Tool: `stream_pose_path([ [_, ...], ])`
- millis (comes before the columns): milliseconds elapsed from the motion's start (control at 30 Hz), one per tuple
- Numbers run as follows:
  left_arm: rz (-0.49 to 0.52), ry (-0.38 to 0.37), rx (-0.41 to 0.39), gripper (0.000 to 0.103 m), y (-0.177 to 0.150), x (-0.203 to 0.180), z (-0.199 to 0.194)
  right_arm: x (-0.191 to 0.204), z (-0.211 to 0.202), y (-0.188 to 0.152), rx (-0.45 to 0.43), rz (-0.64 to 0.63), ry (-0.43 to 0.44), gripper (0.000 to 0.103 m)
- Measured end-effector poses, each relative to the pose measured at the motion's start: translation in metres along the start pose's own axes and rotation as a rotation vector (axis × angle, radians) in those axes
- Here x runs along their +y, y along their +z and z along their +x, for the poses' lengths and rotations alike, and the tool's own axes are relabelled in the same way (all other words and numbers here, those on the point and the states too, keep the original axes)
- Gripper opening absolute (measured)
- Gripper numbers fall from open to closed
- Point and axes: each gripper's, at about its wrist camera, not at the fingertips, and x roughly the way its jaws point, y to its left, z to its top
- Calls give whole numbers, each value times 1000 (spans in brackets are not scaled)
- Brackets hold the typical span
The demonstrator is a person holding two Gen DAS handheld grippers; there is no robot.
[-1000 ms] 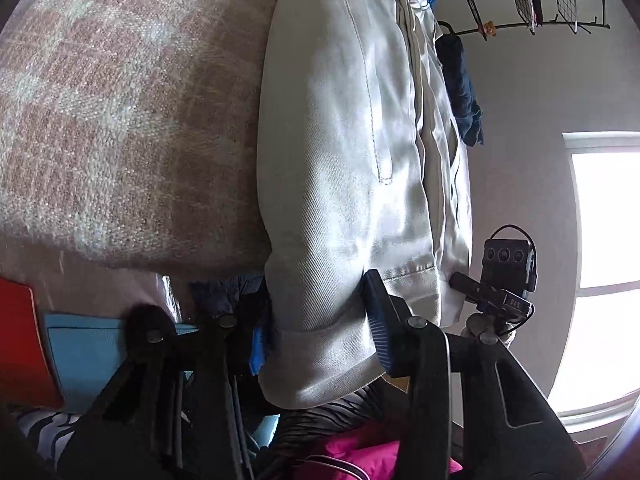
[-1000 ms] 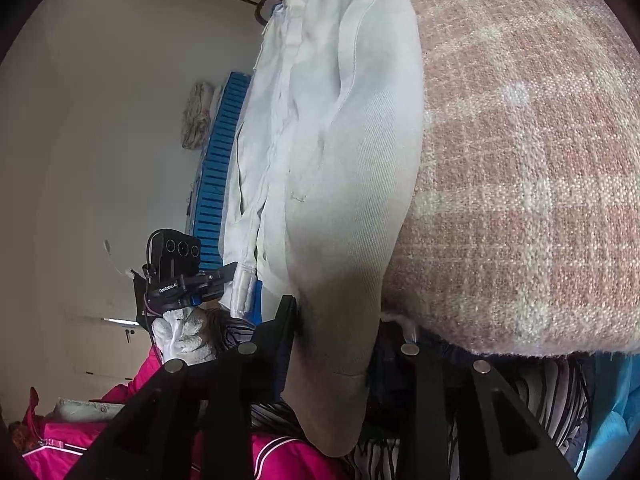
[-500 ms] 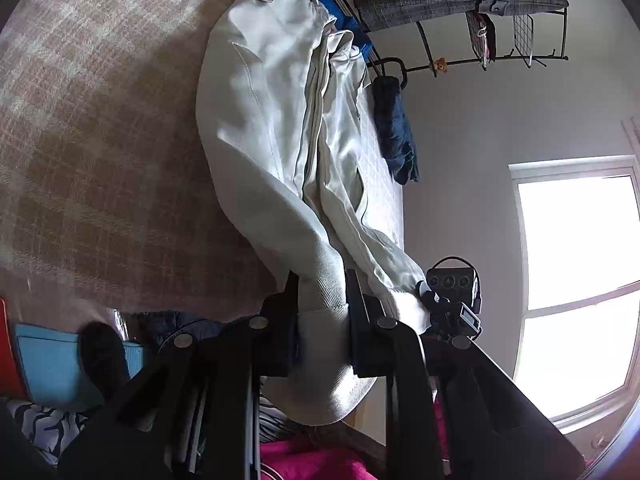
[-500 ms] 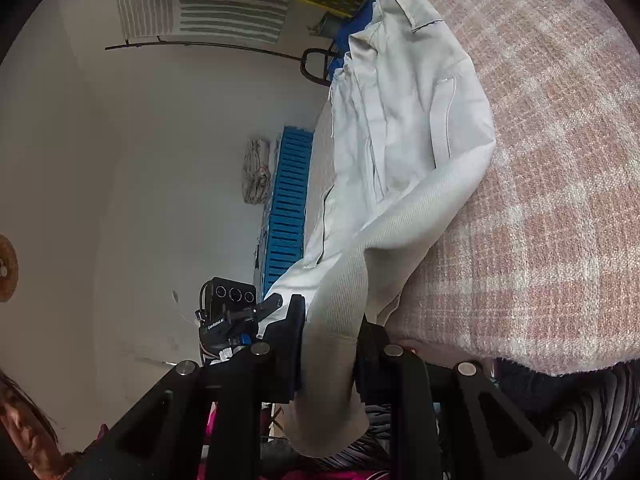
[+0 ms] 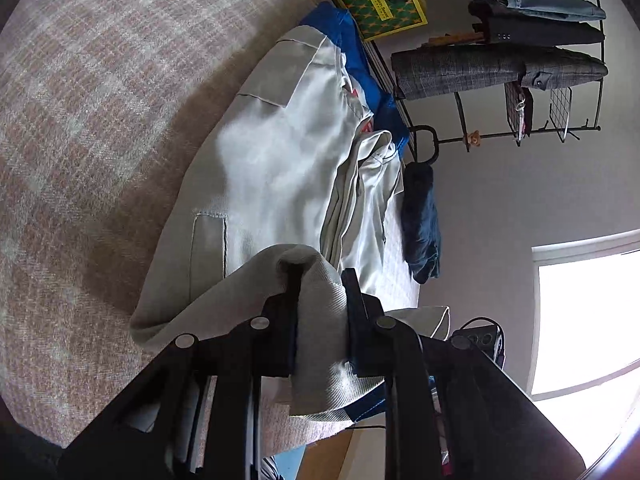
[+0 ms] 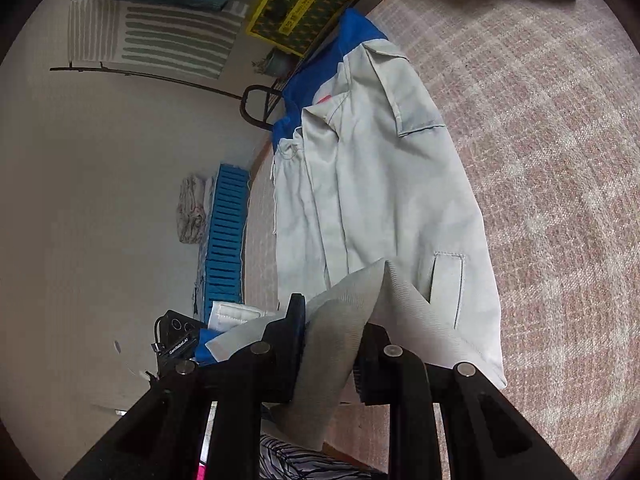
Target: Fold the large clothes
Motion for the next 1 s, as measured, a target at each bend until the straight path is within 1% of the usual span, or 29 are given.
stream_pose_path([
  [67,-10,40,-15,17,10,6,13,-14,9,10,-2,21,-26,24],
  [133,11,87,-18,17,16,10,24,-30,16,17,-2,64,-46,27],
  [167,6,93,-14,17,19,13,29,-42,20,19,3,112,-30,29],
  [233,-3,87,-7,17,24,19,37,-63,22,20,1,212,38,31],
  [300,0,88,-2,18,26,21,39,-75,23,20,-2,272,96,36],
  [333,-3,85,4,19,27,22,40,-75,22,20,0,277,115,44],
  [367,-11,71,13,23,28,23,39,-74,21,21,1,273,132,57],
  [400,-24,45,22,26,30,24,39,-71,18,21,-2,266,144,63],
  [433,-43,14,26,34,32,25,36,-67,13,22,-12,258,148,73],
  [467,-64,-17,17,47,34,27,31,-63,8,24,-30,251,145,81],
  [500,-83,-39,-9,53,36,26,23,-61,1,24,-48,244,142,83],
  [533,-97,-61,-43,63,39,26,15,-59,-6,24,-61,241,145,83],
  [567,-105,-78,-70,65,42,24,7,-59,-13,23,-71,239,145,83],
  [600,-108,-99,-93,65,45,21,-3,-58,-21,20,-84,224,139,82],
  [633,-94,-113,-111,66,48,17,-12,-53,-28,19,-98,186,126,79],
  [667,-64,-106,-127,66,50,12,-20,-46,-34,15,-104,130,105,77],
  [700,-26,-78,-140,66,50,5,-27,-38,-37,11,-100,71,80,71],
  [733,16,-42,-143,66,48,0,-32,-29,-39,6,-94,9,58,60],
  [767,60,-17,-143,66,45,-5,-35,-20,-38,0,-84,-51,42,54],
  [800,111,16,-139,66,41,-9,-36,-10,-35,-6,-71,-112,30,50],
  [833,157,61,-129,66,36,-13,-34,0,-31,-13,-56,-177,14,43],
  [867,206,106,-113,65,31,-14,-32,11,-24,-17,-39,-236,0,42],
  [933,281,162,-69,65,24,-14,-22,32,-7,-28,-2,-347,-37,41],
  [1000,308,200,-16,64,21,-4,-15,48,11,-34,26,-412,-56,41],
])
